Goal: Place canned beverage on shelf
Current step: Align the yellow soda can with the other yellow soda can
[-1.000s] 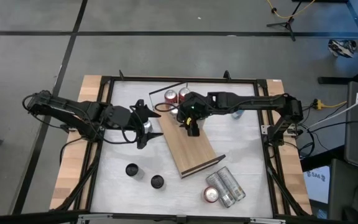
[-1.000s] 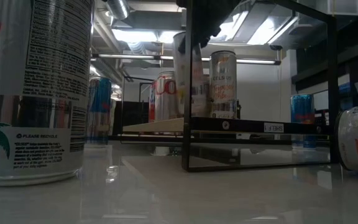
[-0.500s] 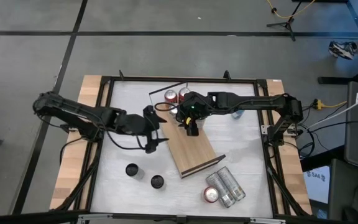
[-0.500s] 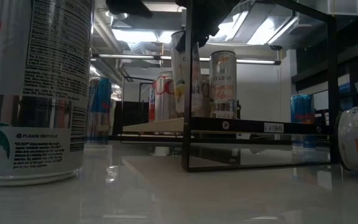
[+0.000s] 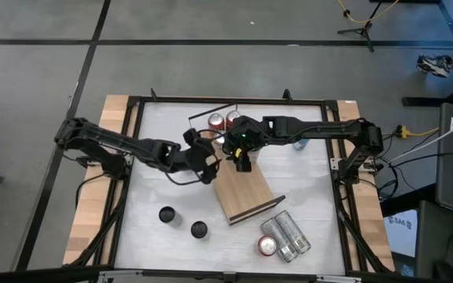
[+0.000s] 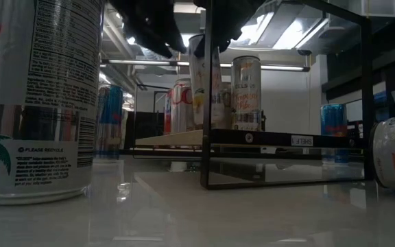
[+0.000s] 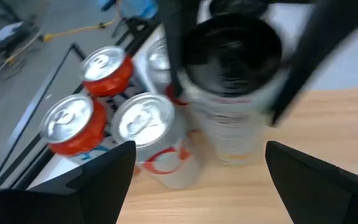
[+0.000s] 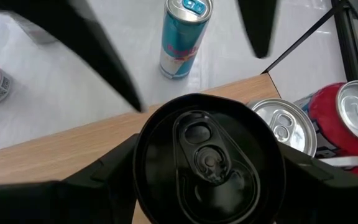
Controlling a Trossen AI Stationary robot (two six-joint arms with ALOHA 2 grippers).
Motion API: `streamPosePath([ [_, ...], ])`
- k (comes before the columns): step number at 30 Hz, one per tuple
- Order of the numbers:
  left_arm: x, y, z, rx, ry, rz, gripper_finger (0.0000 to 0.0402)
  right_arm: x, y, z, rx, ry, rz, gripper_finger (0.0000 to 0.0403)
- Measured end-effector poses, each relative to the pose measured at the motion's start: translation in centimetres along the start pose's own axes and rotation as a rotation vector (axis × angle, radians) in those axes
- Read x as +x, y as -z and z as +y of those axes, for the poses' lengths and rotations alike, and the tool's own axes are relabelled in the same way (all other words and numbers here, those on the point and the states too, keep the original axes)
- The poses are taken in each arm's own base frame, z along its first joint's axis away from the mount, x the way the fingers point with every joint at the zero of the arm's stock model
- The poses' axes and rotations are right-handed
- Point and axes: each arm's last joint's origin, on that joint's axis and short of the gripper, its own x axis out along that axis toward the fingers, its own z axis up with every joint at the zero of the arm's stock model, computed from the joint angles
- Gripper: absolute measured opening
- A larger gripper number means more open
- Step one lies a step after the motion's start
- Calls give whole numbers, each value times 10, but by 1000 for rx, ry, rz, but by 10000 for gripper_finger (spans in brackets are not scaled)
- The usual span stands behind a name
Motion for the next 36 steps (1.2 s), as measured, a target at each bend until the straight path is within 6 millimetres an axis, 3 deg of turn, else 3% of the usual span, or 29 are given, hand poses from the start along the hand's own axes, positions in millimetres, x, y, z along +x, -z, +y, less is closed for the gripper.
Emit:
streamPosePath([
  [10,30,6,6,-25,-55,71,352,5,2,1,-3,-1,20,264],
  [36,30,6,7,-25,-58,71,352,5,2,1,-4,-6,18,265],
])
